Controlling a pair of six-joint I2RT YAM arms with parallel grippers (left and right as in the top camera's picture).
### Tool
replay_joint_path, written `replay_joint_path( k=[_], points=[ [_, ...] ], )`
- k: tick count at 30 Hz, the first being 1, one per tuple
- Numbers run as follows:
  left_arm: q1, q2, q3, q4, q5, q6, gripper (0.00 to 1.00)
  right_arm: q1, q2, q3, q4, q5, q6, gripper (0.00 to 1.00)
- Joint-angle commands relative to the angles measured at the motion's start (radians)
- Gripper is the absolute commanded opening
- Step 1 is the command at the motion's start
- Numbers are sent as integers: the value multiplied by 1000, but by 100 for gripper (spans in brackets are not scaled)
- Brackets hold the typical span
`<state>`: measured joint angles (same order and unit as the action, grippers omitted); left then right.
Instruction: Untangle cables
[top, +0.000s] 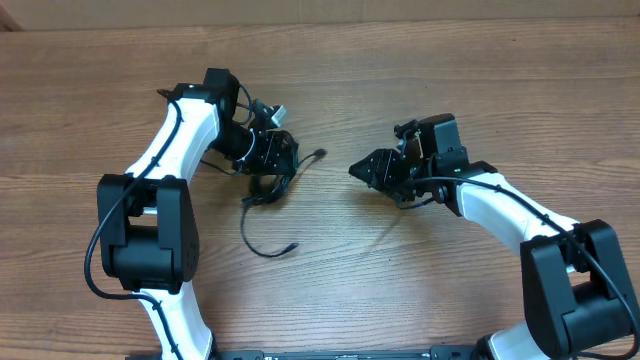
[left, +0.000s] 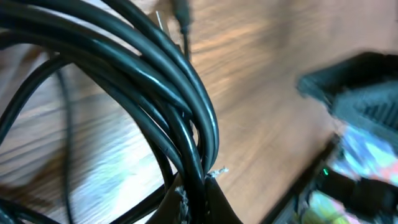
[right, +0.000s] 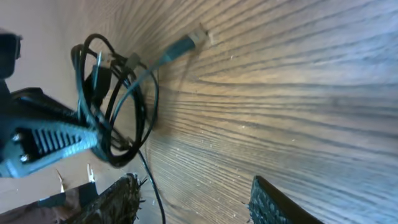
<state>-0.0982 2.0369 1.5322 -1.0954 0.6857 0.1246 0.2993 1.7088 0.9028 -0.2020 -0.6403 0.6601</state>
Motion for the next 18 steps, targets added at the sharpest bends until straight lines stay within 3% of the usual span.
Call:
replay_joint_path(
  k=[1, 2, 3, 4, 6, 9, 11, 13, 16, 18],
  points=[
    [-4, 13, 18, 27, -116, -164, 19, 46, 4, -5, 7, 72, 76, 56],
    [-12, 13, 18, 34, -117, -163, 41, 61, 4, -5, 10, 96, 76, 56],
    [-19, 13, 18, 36, -117, -163, 54, 68, 4, -5, 10, 113, 76, 56],
    [-26, 13, 18, 37, -122, -162, 62, 72, 4, -5, 11, 125, 76, 56],
    [-40, 13, 18, 41, -153, -163, 68, 74, 4, -5, 10, 134, 76, 56],
    [-60, 13, 18, 42, -267, -185, 68, 74, 4, -5, 7, 143, 76, 56],
    [-73, 13, 18, 41, -348, -207, 63, 74, 4, -5, -7, 160, 76, 56],
    [-89, 13, 18, 42, -357, -206, 56, 74, 4, -5, -37, 224, 76, 56],
    [-134, 13, 18, 51, -356, -132, 54, 74, 4, -5, -45, 259, 76, 56],
    [-162, 13, 20, 56, -356, -115, 46, 74, 4, -5, -42, 259, 76, 56]
  ],
)
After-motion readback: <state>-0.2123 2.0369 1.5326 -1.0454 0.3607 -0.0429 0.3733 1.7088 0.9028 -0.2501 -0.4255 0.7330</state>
